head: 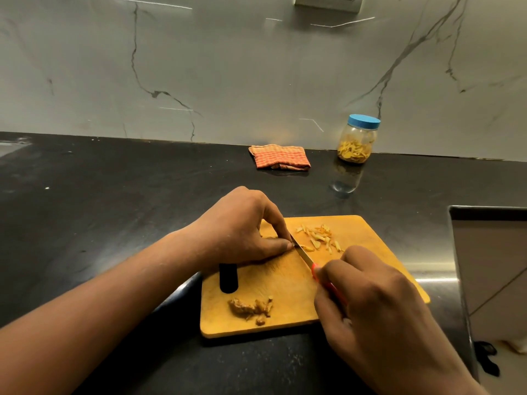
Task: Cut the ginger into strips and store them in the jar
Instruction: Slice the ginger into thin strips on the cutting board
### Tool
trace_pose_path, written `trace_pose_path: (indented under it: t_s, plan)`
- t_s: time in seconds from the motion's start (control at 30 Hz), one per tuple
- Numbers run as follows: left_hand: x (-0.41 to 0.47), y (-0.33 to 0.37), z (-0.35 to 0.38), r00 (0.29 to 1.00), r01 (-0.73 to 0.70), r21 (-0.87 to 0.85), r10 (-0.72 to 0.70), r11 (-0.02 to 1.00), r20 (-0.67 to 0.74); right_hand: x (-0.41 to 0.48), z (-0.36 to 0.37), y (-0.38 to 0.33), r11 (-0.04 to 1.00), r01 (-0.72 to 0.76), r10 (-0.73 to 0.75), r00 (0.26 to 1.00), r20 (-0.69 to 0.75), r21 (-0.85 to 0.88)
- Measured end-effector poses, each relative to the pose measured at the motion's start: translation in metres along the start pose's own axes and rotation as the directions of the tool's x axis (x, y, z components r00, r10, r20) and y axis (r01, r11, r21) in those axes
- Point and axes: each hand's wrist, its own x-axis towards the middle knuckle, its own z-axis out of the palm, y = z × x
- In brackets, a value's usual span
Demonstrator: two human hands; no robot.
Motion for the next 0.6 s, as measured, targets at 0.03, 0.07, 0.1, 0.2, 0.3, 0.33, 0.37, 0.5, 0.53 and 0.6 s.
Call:
trace_pose_path:
  t_s: [0.03, 0.07, 0.1, 0.2, 0.3, 0.33, 0.37, 0.5, 0.53, 0.6]
  plan:
    - [0.000, 0.000, 0.000, 1.000, 0.007, -0.002, -0.007, 1.000, 0.001, -0.003, -0.001, 0.000, 1.000, 0.009, -0.009, 1.000, -0.003, -0.008]
    - [-0.001, 0.000, 0.000, 1.000, 0.012, -0.005, -0.012, 1.000, 0.001, -0.005, -0.002, 0.001, 1.000, 0.021, -0.021, 1.000, -0.010, -0.019]
    - [-0.001, 0.001, 0.000, 1.000, 0.015, -0.007, -0.015, 1.000, 0.001, -0.007, -0.003, 0.001, 0.999, 0.029, -0.030, 0.999, -0.019, -0.025]
    - [-0.001, 0.002, -0.001, 1.000, 0.025, -0.019, -0.025, 1.000, 0.001, -0.013, -0.006, 0.005, 0.999, 0.028, -0.029, 0.997, -0.073, -0.020]
    - [-0.002, 0.003, -0.002, 0.999, 0.038, -0.036, -0.038, 0.999, 0.008, -0.015, -0.007, 0.007, 1.000, 0.013, -0.015, 0.994, -0.112, -0.016]
    - [-0.003, 0.003, -0.002, 0.999, 0.039, -0.039, -0.039, 0.998, 0.009, -0.015, -0.007, 0.008, 1.000, 0.006, -0.007, 0.993, -0.116, -0.015]
    - [-0.003, 0.003, -0.002, 0.999, 0.039, -0.038, -0.038, 0.999, 0.011, -0.014, -0.007, 0.008, 1.000, -0.002, 0.001, 0.993, -0.117, -0.011]
    - [-0.004, 0.003, -0.004, 0.999, 0.034, -0.027, -0.034, 0.999, 0.027, -0.009, -0.011, 0.005, 1.000, -0.009, 0.012, 0.991, -0.131, 0.027]
    - [-0.004, 0.004, -0.004, 0.999, 0.033, -0.027, -0.032, 0.999, 0.029, -0.008, -0.012, 0.003, 0.999, -0.009, 0.013, 0.992, -0.129, 0.035]
    - [-0.004, 0.004, -0.004, 0.999, 0.028, -0.031, -0.028, 0.999, 0.025, -0.006, -0.013, 0.000, 0.999, -0.010, 0.015, 0.994, -0.109, 0.042]
